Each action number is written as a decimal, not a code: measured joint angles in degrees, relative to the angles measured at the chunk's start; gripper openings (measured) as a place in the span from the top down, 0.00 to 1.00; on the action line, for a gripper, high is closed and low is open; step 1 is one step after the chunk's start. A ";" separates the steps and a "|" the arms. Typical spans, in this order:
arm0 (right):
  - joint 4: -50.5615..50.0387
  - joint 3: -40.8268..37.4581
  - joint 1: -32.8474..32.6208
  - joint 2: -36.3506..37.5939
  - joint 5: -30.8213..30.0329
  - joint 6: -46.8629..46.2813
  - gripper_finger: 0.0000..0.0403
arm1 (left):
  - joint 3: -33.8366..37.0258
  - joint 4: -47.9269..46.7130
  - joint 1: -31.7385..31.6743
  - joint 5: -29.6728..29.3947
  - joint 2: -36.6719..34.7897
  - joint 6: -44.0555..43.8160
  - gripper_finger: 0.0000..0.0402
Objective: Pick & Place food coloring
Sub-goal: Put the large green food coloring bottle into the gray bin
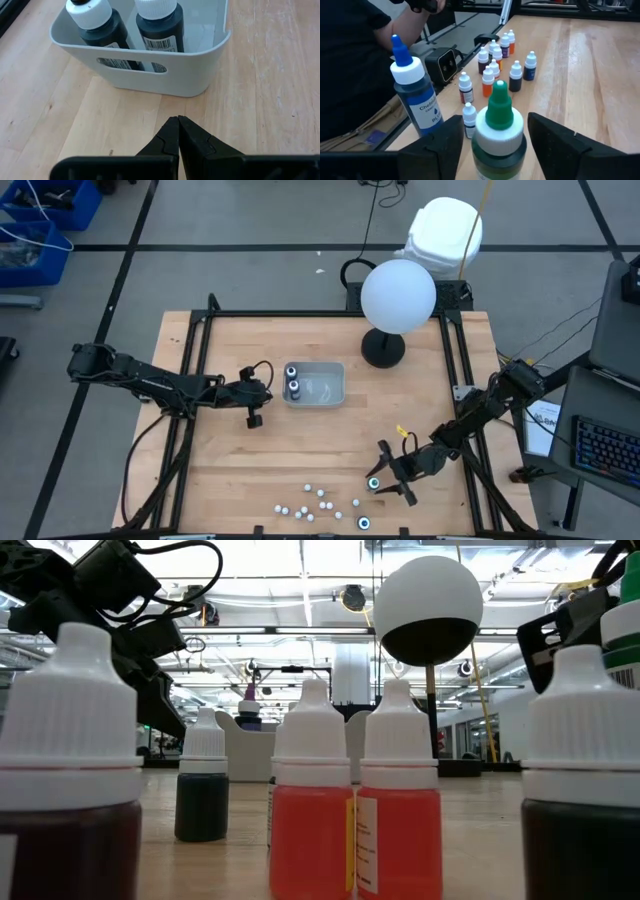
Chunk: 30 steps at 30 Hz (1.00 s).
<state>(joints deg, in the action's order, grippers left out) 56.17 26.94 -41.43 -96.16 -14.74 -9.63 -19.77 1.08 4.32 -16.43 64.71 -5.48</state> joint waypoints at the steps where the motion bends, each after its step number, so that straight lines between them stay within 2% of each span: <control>1: -0.01 0.00 0.00 0.00 0.00 -0.02 0.52 | 0.00 0.00 0.01 0.00 0.00 0.00 0.98; 10: -0.42 0.00 0.15 0.07 -0.09 0.50 0.73 | 0.00 0.00 0.00 -0.02 0.00 0.04 0.98; 16: -0.08 -0.04 0.62 0.66 -0.01 3.17 0.73 | 0.00 0.00 0.02 -0.04 0.00 0.17 0.98; 24: 0.05 -0.07 5.03 7.61 -0.09 8.89 0.72 | 0.00 0.00 0.00 -0.11 -0.02 0.45 0.98; 30: -7.83 1.67 8.92 13.67 0.02 11.55 0.72 | 0.00 0.12 0.01 -0.14 0.00 1.19 0.98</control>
<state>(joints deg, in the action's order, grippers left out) 48.34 28.61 -32.51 -82.49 -14.72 1.92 -19.77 1.20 4.33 -16.56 64.71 -4.28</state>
